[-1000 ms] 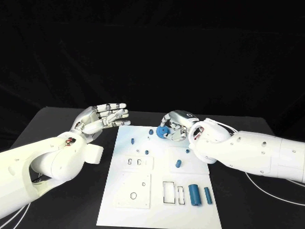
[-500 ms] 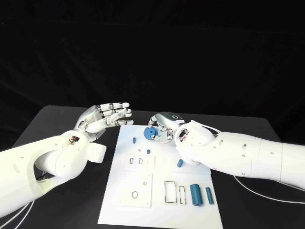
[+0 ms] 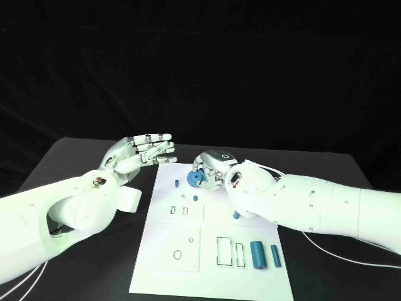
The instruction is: Assemble the parts on the task board
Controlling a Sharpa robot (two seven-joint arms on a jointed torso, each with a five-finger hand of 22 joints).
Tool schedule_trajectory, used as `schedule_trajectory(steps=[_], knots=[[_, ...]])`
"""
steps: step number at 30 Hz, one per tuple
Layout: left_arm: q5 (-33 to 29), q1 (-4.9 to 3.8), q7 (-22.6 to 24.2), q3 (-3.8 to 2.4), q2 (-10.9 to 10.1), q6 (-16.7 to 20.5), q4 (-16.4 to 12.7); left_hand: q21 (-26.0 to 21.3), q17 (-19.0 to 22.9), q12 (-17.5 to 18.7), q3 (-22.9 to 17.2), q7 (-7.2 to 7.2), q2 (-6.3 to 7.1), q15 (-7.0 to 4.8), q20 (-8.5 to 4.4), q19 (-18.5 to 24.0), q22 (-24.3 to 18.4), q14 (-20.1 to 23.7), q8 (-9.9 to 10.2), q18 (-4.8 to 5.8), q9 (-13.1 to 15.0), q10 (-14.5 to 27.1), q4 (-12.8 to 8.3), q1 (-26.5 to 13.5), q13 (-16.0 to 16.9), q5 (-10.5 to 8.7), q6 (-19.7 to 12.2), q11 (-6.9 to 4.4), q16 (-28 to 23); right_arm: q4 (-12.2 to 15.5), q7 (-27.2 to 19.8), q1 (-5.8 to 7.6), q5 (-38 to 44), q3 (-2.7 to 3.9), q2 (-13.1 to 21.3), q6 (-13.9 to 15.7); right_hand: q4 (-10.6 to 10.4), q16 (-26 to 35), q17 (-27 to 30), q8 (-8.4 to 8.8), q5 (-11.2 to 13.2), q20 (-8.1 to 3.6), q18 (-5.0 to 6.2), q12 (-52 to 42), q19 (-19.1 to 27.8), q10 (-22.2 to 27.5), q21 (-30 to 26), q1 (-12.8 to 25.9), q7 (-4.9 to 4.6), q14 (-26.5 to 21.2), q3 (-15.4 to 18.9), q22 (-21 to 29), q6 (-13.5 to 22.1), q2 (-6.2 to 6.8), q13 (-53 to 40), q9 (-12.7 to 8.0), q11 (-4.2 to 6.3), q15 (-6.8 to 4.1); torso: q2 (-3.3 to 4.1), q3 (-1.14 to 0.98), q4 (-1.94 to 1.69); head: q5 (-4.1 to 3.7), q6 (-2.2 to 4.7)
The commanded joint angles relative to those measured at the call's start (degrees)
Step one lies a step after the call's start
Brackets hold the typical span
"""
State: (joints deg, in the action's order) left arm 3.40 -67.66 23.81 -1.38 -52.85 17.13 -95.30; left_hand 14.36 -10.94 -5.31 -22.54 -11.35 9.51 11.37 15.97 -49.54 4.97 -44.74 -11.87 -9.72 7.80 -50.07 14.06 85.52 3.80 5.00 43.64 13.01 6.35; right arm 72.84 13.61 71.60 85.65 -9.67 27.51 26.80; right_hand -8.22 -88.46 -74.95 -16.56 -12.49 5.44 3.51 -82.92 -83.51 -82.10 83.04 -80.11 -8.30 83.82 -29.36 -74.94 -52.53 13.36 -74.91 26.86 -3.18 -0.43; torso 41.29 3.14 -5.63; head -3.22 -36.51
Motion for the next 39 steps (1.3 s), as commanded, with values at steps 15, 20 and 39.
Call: schedule_trajectory(steps=[15, 20, 39], knots=[[-0.1, -0.07, 0.2, -0.05, 0.3, -1.0, 0.1, 0.3, -0.1, -0.3, -0.3, -4.05, -0.09, -0.05, 0.23, 0.3, -0.1, 0.5, -0.3, -0.39, 0.0, 0.4, -0.1, -0.3, 0.0, -0.25, -0.4, -0.01, -0.4, -2.3, 2.0, -0.34, 1.8, -0.04, -1.1, -3.2, 0.1, -0.3, -10.9, -0.1, -0.2, 0.01, -1.11, 0.1, -0.2, 0.1, -0.1, 0.4, 0.31, 5.3, -0.6, -6.6, -0.9, -0.3, -4.9, 0.0, -0.07, -0.3, -0.03, -0.04, 0.0, -0.03, 0.0], [-0.1, -0.07, 0.2, -0.05, 0.3, -1.0, 0.1, 0.3, -0.1, -0.3, -0.3, -4.05, -0.09, -0.05, 0.23, 0.3, -0.1, 0.5, -0.3, -0.39, 0.0, 0.4, -0.1, -0.3, 0.0, -0.25, -0.4, -0.01, -0.4, -2.5, 2.5, -0.36, 2.0, -0.04, -1.0, -3.1, 0.1, -0.3, -10.8, -0.05, -0.2, 0.02, -1.08, 0.2, -0.1, 0.1, -0.2, 0.5, 0.29, 5.3, -0.7, -6.5, -0.8, -0.26, -4.8, 0.0, -0.1, -0.28, -0.05, -0.02, 0.02, 0.01, -0.05], [-0.1, -0.07, 0.2, -0.05, 0.2, -1.0, 0.2, 0.3, -0.1, -0.3, -0.3, -4.05, -0.09, -0.05, 0.23, 0.3, -0.1, 0.5, -0.3, -0.39, 0.0, 0.4, -0.1, -0.3, 0.0, -0.25, -0.4, -0.01, -0.4, -2.0, 1.4, -0.45, 0.0, -0.04, -0.6, -2.0, -0.2, -0.1, -10.3, 3.07, -0.1, 0.66, -0.88, 2.1, 0.5, 2.1, -1.0, 3.7, -1.17, 5.1, -0.7, -5.7, 3.7, 1.28, -2.5, -1.3, -1.31, 0.66, -0.05, -0.02, 0.06, 0.04, -0.05]])
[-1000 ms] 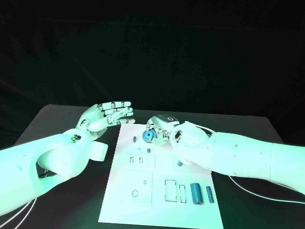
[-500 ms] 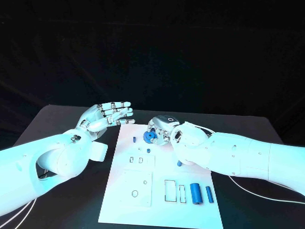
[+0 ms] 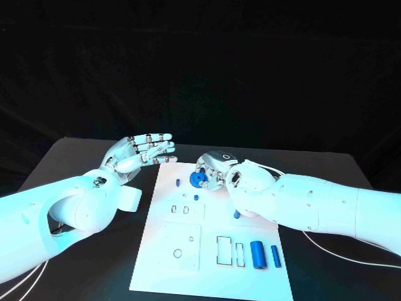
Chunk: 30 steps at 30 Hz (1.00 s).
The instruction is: Assemble the parts on the task board
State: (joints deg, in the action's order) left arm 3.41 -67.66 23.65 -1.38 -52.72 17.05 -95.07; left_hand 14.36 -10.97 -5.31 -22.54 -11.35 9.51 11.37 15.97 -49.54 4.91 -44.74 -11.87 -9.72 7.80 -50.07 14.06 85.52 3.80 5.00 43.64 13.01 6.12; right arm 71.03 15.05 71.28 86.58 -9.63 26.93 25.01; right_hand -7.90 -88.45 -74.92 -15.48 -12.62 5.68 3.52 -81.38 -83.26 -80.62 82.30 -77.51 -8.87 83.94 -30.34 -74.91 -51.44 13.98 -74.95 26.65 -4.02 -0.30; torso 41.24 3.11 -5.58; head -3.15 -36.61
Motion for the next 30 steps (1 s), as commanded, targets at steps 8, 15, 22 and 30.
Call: schedule_trajectory(steps=[8, 15, 22, 30], knots=[[-0.1, -0.07, 0.3, -0.05, 0.1, -0.9, 0.0, 0.2, -0.1, -0.3, -0.3, -4.06, -0.08, -0.02, 0.24, 0.4, -0.1, 0.6, -0.3, -0.36, 0.0, 0.5, -0.1, -0.3, 0.0, -0.25, -0.4, 0.0, -0.3, -0.4, -0.8, -0.13, -3.0, -0.08, -0.1, -1.8, -3.7, -0.1, -10.3, 6.42, -0.2, 1.84, -0.8, 1.3, 0.3, 1.7, -0.7, 2.9, -1.78, 5.0, 10.4, -5.8, 5.3, -0.82, -1.5, -3.2, -1.75, 1.82, 0.01, 0.01, -0.05, -0.11, 0.01], [-0.1, -0.07, 0.3, -0.05, 0.2, -0.9, 0.0, 0.2, -0.1, -0.3, -0.3, -4.06, -0.08, -0.02, 0.24, 0.4, -0.1, 0.6, -0.3, -0.36, 0.0, 0.5, -0.1, -0.3, 0.0, -0.25, -0.4, 0.0, -0.3, -0.5, -1.0, -0.13, -3.8, -0.08, 0.0, -2.9, -5.4, -0.2, -10.5, 6.62, -0.3, 1.84, -0.85, 1.0, 0.2, 1.4, -0.6, 2.7, -1.6, 5.0, 12.6, -6.0, 4.0, -2.02, -1.8, -3.4, -1.62, 1.73, 0.0, 0.01, 0.0, -0.1, 0.01], [-0.1, -0.07, 0.3, -0.05, 0.2, -0.8, 0.0, 0.2, -0.1, -0.3, -0.3, -4.06, -0.08, -0.02, 0.24, 0.4, -0.1, 0.6, -0.3, -0.36, 0.0, 0.5, -0.1, -0.3, 0.0, -0.25, -0.4, 0.0, -0.3, -0.4, -1.2, -0.13, -4.2, -0.08, 0.3, -3.4, -5.9, -0.2, -10.6, 6.26, -0.2, 1.71, -0.89, 0.6, 0.0, 0.9, -0.4, 2.5, -1.3, 5.1, 12.6, -6.2, 2.8, -2.49, -2.4, -3.3, -1.37, 1.55, -0.01, 0.01, -0.04, -0.14, 0.01], [-0.1, -0.06, 0.3, -0.05, 0.1, -0.8, 0.1, 0.2, -0.1, -0.3, -0.3, -4.07, -0.08, -0.01, 0.25, 0.4, -0.1, 0.6, -0.3, -0.35, 0.0, 0.5, -0.1, -0.4, 0.0, -0.25, -0.5, 0.01, -0.3, 0.6, -2.8, -0.13, -5.3, -0.08, 1.6, 0.5, -6.3, -0.3, -10.8, 5.83, -0.2, 1.51, -0.96, 0.2, -0.2, 0.5, -0.2, 2.4, -0.98, 5.1, 12.2, -6.5, 1.6, -2.89, -2.9, -3.2, -1.08, 1.31, 0.01, -0.06, 0.06, -0.02, 0.11]])
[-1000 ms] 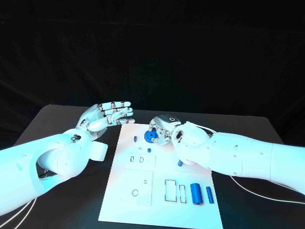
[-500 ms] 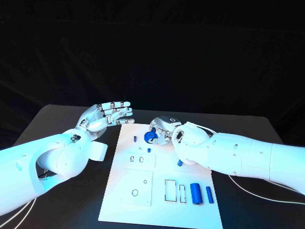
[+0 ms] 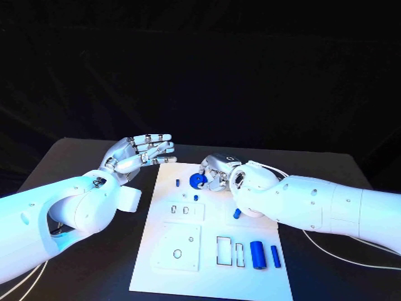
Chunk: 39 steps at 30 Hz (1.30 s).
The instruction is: Assemble the parts on the task board
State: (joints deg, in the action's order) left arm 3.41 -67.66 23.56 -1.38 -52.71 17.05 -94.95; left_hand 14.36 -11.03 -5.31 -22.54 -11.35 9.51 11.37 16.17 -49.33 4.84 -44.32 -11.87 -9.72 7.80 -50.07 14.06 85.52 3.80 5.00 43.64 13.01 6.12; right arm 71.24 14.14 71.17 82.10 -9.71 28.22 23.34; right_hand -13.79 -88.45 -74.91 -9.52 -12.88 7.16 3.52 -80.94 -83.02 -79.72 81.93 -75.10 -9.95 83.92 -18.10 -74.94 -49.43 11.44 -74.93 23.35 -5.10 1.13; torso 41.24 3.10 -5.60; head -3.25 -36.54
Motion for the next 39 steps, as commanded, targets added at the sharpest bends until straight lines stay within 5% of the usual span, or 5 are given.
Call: schedule_trajectory(steps=[1, 7, 15, 26, 39], knots=[[-0.1, -0.06, 0.3, -0.05, 0.1, -0.8, 0.0, 0.2, -0.1, -0.3, -0.3, -4.07, -0.08, -0.02, 0.04, 0.2, 0.0, 0.2, -0.3, -0.35, 0.0, 0.5, -0.1, -0.4, 0.0, -0.25, -0.5, 0.01, -0.3, 0.6, -2.3, -0.02, -1.0, 0.0, 0.6, 3.0, -0.4, -0.3, -10.7, -0.13, 0.1, 0.03, -0.96, -0.3, -0.4, -0.5, 0.1, 0.0, 0.1, 5.1, 0.0, -6.5, -0.4, -0.36, -3.0, 0.1, 0.01, -0.13, -0.03, -0.05, 0.1, 0.09, 0.02], [-0.1, -0.06, 0.4, -0.05, 0.0, -0.7, 0.1, 0.2, -0.1, -0.3, -0.3, -4.07, -0.08, -0.02, 0.04, 0.2, 0.0, 0.2, -0.3, -0.35, 0.0, 0.5, -0.1, -0.4, 0.0, -0.25, -0.5, 0.01, -0.3, 2.1, -4.1, 0.16, -2.6, 0.04, 2.2, 7.7, -0.4, -0.2, -10.5, 0.11, 0.1, -0.04, -0.88, 0.0, -0.2, -0.3, -0.1, -0.1, 0.07, 5.1, 0.1, -6.2, -0.1, -0.02, -2.6, 0.0, 0.02, -0.18, -0.05, -0.14, 0.2, -0.05, 0.22], [-0.1, -0.04, 0.4, -0.04, -0.1, -0.7, 0.3, 0.2, -0.1, -0.3, -0.3, -4.07, -0.08, -0.02, 0.04, 0.2, 0.0, 0.2, -0.3, -0.35, 0.0, 0.5, -0.1, -0.4, 0.0, -0.25, -0.5, 0.01, -0.3, 5.2, -5.6, 1.12, -5.1, 0.12, 6.1, 8.8, -0.5, -0.2, -10.3, 0.42, 0.1, -0.08, -0.79, 0.4, 0.0, 0.2, -0.4, 0.0, -0.01, 5.0, 0.3, -5.9, 0.2, 0.22, -2.2, -0.2, -0.04, -0.17, -0.19, -0.28, 0.37, -0.62, 0.53], [-0.1, -0.01, 0.5, -0.03, -0.2, -0.9, 0.1, 0.2, -0.1, -0.4, -0.3, -4.08, -0.08, 0.0, 0.05, 0.3, -0.1, 0.2, -0.4, -0.34, 0.0, 0.6, -0.1, -0.4, 0.0, -0.24, -0.5, 0.04, -0.4, 11.4, -13.6, 3.34, -16.9, 0.16, 18.1, 2.1, 1.3, 0.1, -9.6, 0.56, 0.1, -0.16, -0.43, 0.3, 1.0, 0.1, -1.8, -3.2, 0.02, 4.8, -1.6, -4.7, -0.7, 0.48, -2.3, -0.5, 0.03, -0.22, -0.52, -0.8, 1.31, -1.77, 0.46], [-0.1, 0.03, 0.4, -0.01, -0.2, -1.1, 0.1, 0.2, -0.2, -0.4, -0.3, -4.08, -0.08, 0.01, 0.05, 0.3, -0.1, 0.3, -0.4, -0.34, 0.0, 0.6, -0.1, -0.4, 0.0, -0.24, -0.5, 0.04, -0.4, 9.6, -18.3, 2.35, -20.4, 0.08, 25.1, -2.5, 3.0, 0.1, -9.6, 1.22, 0.2, -0.05, -0.32, 1.2, 1.4, 1.2, -2.3, -5.0, -0.19, 4.8, -1.3, -4.4, 0.0, 2.23, -1.3, -0.9, -0.16, -0.07, -0.44, -1.15, 1.62, -2.21, 0.0]])
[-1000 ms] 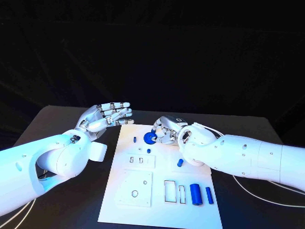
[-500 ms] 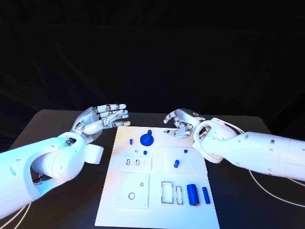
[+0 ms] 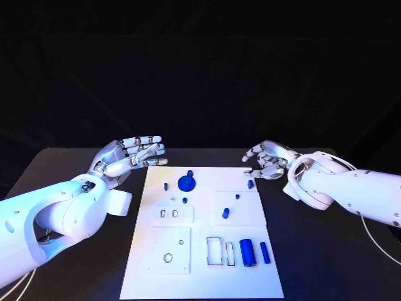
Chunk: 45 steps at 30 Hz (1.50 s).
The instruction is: Assemble the parts on the task board
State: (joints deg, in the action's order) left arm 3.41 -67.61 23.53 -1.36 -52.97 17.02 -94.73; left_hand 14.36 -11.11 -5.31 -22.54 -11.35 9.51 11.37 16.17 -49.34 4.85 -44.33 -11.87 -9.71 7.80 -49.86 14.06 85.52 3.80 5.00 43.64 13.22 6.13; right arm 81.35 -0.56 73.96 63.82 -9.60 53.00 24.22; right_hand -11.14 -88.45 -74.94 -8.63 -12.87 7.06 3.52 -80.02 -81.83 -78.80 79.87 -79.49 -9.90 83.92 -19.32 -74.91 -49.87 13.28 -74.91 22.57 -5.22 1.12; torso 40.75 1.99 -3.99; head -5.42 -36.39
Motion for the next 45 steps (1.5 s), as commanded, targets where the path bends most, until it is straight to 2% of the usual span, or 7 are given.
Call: schedule_trajectory(steps=[1, 7, 12, 19, 20, 29, 45], knots=[[-0.1, -0.03, 0.5, -0.03, 0.1, -1.1, -0.1, 0.2, -0.1, -0.4, -0.3, -4.08, -0.08, 0.01, 0.05, 0.3, -0.1, 0.3, -0.4, -0.35, 0.0, 0.4, -0.1, -0.4, 0.0, -0.24, -0.5, -0.17, -0.4, -0.8, -3.8, -0.72, -2.1, -0.04, 0.5, -3.5, 0.4, 0.1, -9.5, 0.32, 0.2, 0.04, -0.33, 0.3, 0.2, 0.3, -0.3, -0.6, -0.23, 4.8, -0.1, -4.5, 0.4, 0.39, -1.4, -0.1, -0.05, -0.06, 0.06, -0.06, 0.02, -0.04, -0.22], [-0.1, -0.01, 0.5, -0.02, 0.1, -1.1, 0.1, 0.2, -0.1, -0.4, -0.3, -4.08, -0.08, 0.01, 0.05, 0.3, -0.1, 0.3, -0.4, -0.35, 0.0, 0.4, -0.1, -0.4, 0.0, -0.24, -0.5, -0.17, -0.4, -1.9, -4.5, -2.04, -2.2, -0.06, 0.7, -4.0, 0.7, 0.1, -9.6, 0.39, 0.1, 0.06, -0.33, 0.3, 0.2, 0.3, -0.3, -1.0, -0.25, 4.8, 0.0, -4.5, 0.5, 0.49, -1.3, -0.1, -0.07, -0.04, 0.08, -0.08, -0.08, -0.01, -0.5], [-0.1, 0.0, 0.5, -0.02, 0.1, -1.1, 0.3, 0.2, -0.1, -0.4, -0.3, -4.08, -0.08, 0.01, 0.05, 0.3, -0.1, 0.3, -0.4, -0.35, 0.0, 0.4, -0.1, -0.4, 0.0, -0.24, -0.5, -0.17, -0.4, -3.1, -4.9, -2.88, -2.2, -0.07, 0.5, -4.3, 1.0, 0.1, -9.7, 0.37, 0.1, 0.08, -0.33, 0.3, 0.2, 0.3, -0.3, -1.5, -0.25, 4.8, -0.2, -4.5, 0.3, 0.4, -1.4, -0.2, -0.07, -0.03, 0.03, 0.05, -0.16, -0.12, -0.75], [-0.1, 0.01, 0.5, -0.01, 0.1, -1.1, 0.4, 0.2, -0.1, -0.4, -0.3, -4.08, -0.08, 0.01, 0.05, 0.3, -0.1, 0.3, -0.4, -0.35, 0.0, 0.4, -0.1, -0.4, 0.0, -0.24, -0.5, -0.17, -0.4, -4.6, -5.0, -3.39, -2.2, -0.09, -0.1, -4.5, 1.1, 0.1, -9.6, 0.35, 0.1, 0.08, -0.34, 0.3, 0.2, 0.3, -0.2, -1.5, -0.25, 4.8, -0.2, -4.5, 0.3, 0.37, -1.4, -0.2, -0.06, -0.03, 0.01, 0.12, -0.07, 0.02, -0.79], [-0.1, 0.01, 0.5, -0.01, 0.1, -1.1, 0.4, 0.2, -0.1, -0.4, -0.3, -4.08, -0.08, 0.01, 0.05, 0.3, -0.1, 0.3, -0.4, -0.35, 0.0, 0.4, -0.1, -0.4, 0.0, -0.24, -0.5, -0.17, -0.4, -4.8, -4.9, -3.44, -2.2, -0.09, -0.1, -4.5, 1.3, 0.1, -9.7, 0.34, -2.1, 0.06, -0.35, 0.3, 0.2, 0.3, -0.2, -1.8, -0.29, 4.8, -0.5, -4.6, 0.2, 0.3, -1.3, -0.2, -0.07, -0.05, 0.01, 0.12, -0.07, 0.02, -0.79], [-0.1, 0.01, 0.5, -0.01, 0.1, -1.1, 0.5, 0.2, -0.1, -0.4, -0.3, -4.07, -0.07, 0.01, 0.05, 0.3, -0.1, 0.3, -0.4, -0.34, 0.0, 0.5, -0.1, -0.4, 0.0, -0.24, -0.6, -0.17, -0.4, -6.0, -4.8, -3.96, -2.2, -0.1, -0.8, -5.0, 1.4, 0.0, -9.8, 0.34, -2.7, 0.08, -0.38, 0.3, 0.1, 0.3, -0.2, -1.9, -0.28, 4.9, -0.8, -4.7, 0.1, 0.2, -1.3, -0.2, -0.07, -0.03, -0.02, 0.15, -0.14, 0.12, -1.1], [-0.1, 0.01, 0.4, -0.01, 0.0, -1.0, 0.6, 0.2, -0.1, -0.4, -0.3, -4.07, -0.07, 0.01, 0.05, 0.3, -0.1, 0.3, -0.4, -0.34, 0.0, 0.5, -0.1, -0.4, 0.0, -0.24, -0.6, -0.17, -0.4, -6.5, -4.8, -4.83, -1.6, -0.12, -1.3, -5.9, 1.7, 0.0, -10.0, -0.02, -3.0, 0.06, -0.45, 0.0, -0.1, -0.1, 0.1, -2.2, -0.2, 4.9, -1.5, -5.0, -0.8, -0.05, -1.8, -0.1, 0.01, -0.08, -0.02, 0.08, 0.03, 0.42, -1.44]])
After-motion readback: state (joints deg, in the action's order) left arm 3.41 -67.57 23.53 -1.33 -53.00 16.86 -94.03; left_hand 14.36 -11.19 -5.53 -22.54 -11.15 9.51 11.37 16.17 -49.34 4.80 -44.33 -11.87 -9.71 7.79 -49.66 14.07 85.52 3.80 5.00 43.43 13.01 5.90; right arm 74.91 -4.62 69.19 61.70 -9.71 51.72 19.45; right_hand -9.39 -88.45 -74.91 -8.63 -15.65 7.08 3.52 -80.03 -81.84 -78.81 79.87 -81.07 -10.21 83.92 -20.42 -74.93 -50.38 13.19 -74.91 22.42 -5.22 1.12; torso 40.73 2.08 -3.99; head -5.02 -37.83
